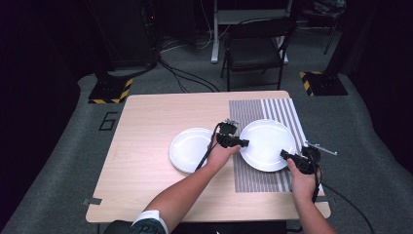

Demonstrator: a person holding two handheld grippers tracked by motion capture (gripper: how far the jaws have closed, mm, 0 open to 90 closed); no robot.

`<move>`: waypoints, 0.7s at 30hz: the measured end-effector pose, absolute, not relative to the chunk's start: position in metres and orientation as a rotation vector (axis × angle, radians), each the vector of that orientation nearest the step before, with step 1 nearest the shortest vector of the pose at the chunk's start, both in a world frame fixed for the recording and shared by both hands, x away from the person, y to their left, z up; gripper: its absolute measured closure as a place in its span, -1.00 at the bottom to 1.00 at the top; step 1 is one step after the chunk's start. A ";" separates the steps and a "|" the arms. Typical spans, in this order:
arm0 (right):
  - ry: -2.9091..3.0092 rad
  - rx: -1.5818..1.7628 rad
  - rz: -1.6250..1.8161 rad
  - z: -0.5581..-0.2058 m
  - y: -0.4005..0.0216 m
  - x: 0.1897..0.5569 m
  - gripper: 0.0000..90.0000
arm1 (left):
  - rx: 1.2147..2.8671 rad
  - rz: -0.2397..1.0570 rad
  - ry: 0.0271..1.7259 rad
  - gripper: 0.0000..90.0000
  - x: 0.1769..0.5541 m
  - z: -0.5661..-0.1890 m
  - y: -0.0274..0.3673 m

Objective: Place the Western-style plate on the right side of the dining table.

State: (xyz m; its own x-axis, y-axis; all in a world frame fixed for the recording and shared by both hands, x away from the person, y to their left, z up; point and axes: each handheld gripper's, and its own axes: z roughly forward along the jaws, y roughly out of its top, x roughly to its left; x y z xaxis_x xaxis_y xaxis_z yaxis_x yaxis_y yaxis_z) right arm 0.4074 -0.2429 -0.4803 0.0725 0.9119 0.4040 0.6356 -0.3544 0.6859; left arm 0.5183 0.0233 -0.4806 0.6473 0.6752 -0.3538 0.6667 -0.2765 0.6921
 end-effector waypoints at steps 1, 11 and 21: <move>1.547 2.022 1.165 -0.481 -0.243 0.408 0.10 | 1.994 0.012 1.049 0.30 0.519 -0.481 0.023; 1.577 2.015 1.133 -0.488 -0.243 0.416 0.11 | 1.990 0.018 1.060 0.30 0.523 -0.488 0.022; 1.579 1.999 1.126 -0.489 -0.244 0.421 0.12 | 1.997 0.004 1.064 0.31 0.527 -0.493 0.021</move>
